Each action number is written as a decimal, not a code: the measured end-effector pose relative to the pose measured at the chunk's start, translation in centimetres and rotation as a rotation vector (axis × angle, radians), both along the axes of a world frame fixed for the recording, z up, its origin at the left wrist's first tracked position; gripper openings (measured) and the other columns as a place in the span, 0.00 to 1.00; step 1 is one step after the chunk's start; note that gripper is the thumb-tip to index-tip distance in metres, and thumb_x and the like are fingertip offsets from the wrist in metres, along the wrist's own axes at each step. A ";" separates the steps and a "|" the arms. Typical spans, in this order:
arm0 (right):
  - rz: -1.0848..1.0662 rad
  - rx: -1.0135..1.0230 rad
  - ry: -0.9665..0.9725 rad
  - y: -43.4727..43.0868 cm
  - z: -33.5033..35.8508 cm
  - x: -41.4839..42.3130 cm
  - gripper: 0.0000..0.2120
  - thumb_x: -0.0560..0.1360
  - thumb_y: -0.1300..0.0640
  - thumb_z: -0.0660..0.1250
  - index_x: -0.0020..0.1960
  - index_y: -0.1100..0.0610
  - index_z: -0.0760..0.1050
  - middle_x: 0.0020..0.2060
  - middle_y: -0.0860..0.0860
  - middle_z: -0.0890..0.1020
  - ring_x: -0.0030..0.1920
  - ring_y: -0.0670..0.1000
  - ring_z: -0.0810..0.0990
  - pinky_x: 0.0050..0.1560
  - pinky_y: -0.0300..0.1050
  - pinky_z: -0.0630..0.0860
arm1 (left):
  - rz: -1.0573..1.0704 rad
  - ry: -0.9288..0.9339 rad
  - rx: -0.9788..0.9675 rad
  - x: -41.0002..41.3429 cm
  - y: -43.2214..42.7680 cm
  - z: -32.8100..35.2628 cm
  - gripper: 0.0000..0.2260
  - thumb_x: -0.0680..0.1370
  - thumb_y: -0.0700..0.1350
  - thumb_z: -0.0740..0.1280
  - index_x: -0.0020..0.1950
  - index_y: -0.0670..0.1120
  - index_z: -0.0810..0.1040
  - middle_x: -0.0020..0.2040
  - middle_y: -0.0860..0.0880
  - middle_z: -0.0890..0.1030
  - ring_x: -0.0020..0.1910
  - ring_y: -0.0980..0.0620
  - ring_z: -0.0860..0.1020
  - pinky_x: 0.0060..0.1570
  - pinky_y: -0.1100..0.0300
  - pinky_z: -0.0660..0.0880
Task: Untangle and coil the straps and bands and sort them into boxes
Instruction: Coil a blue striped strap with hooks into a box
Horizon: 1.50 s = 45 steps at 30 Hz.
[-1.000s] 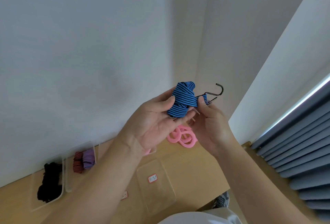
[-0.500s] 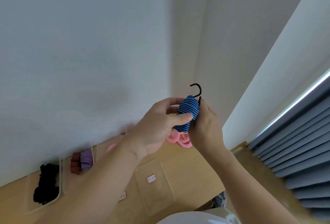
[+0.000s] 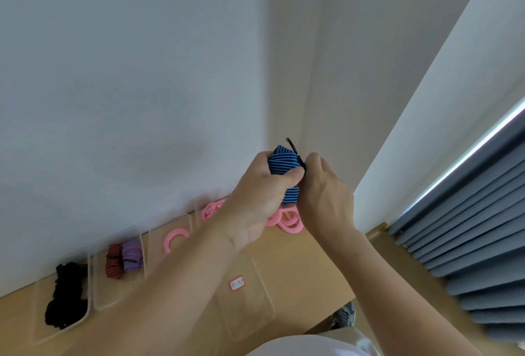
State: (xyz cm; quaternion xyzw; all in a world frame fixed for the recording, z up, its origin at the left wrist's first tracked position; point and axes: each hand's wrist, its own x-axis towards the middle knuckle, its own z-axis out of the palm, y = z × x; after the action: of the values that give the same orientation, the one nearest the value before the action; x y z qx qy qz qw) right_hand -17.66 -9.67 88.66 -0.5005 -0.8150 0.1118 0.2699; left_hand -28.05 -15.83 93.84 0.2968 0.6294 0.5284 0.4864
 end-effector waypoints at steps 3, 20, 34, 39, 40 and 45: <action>-0.014 0.010 0.051 -0.1 -0.4 -0.3 0.11 0.82 0.56 0.56 0.43 0.57 0.59 0.35 0.50 0.68 0.29 0.56 0.64 0.27 0.45 0.54 | 0.023 -0.233 -0.030 -0.5 0.3 0.8 0.07 0.78 0.39 0.69 0.55 0.43 0.77 0.44 0.44 0.80 0.37 0.49 0.78 0.35 0.56 0.74; -0.233 -0.563 0.697 2.6 -0.2 -0.3 0.10 0.83 0.54 0.60 0.47 0.60 0.70 0.32 0.51 0.78 0.29 0.48 0.77 0.35 0.49 0.72 | 0.095 -0.593 0.189 -3.2 -2.9 0.1 0.07 0.71 0.38 0.67 0.43 0.47 0.70 0.33 0.48 0.65 0.22 0.56 0.66 0.17 0.66 0.57; -0.139 -0.917 1.033 0.9 2.3 -3.1 0.11 0.85 0.57 0.58 0.55 0.65 0.73 0.44 0.57 0.83 0.35 0.53 0.86 0.38 0.51 0.84 | 0.241 -0.589 0.159 -2.5 -2.2 -2.1 0.07 0.77 0.36 0.68 0.46 0.46 0.72 0.39 0.44 0.76 0.34 0.47 0.79 0.35 0.53 0.73; -0.186 -0.918 0.947 0.9 2.5 -4.0 0.09 0.84 0.55 0.58 0.51 0.60 0.72 0.40 0.55 0.79 0.33 0.52 0.81 0.32 0.45 0.82 | 0.379 -0.494 0.105 -2.2 -1.8 -1.7 0.09 0.77 0.38 0.68 0.39 0.43 0.71 0.35 0.44 0.74 0.26 0.51 0.72 0.23 0.61 0.68; -0.207 -0.949 0.952 0.9 2.6 -4.2 0.08 0.84 0.56 0.59 0.50 0.59 0.72 0.39 0.55 0.77 0.32 0.51 0.78 0.30 0.43 0.79 | 0.414 -0.481 0.097 -2.2 -1.8 -1.7 0.09 0.77 0.37 0.68 0.39 0.43 0.70 0.36 0.43 0.74 0.26 0.50 0.72 0.23 0.62 0.68; -0.259 -0.971 0.892 -0.8 1.7 -6.5 0.08 0.84 0.55 0.58 0.48 0.59 0.69 0.36 0.52 0.74 0.32 0.51 0.73 0.29 0.43 0.70 | 0.560 -0.425 0.085 -1.2 -1.4 -1.4 0.11 0.75 0.43 0.74 0.37 0.44 0.75 0.31 0.46 0.73 0.24 0.49 0.72 0.24 0.62 0.70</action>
State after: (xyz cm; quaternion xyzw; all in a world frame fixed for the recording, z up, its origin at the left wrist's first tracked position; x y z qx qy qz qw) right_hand -24.17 -10.44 90.35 -0.5648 -0.4159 0.6283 0.3365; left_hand -29.23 -17.28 92.41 0.0160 0.5488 0.7168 0.4299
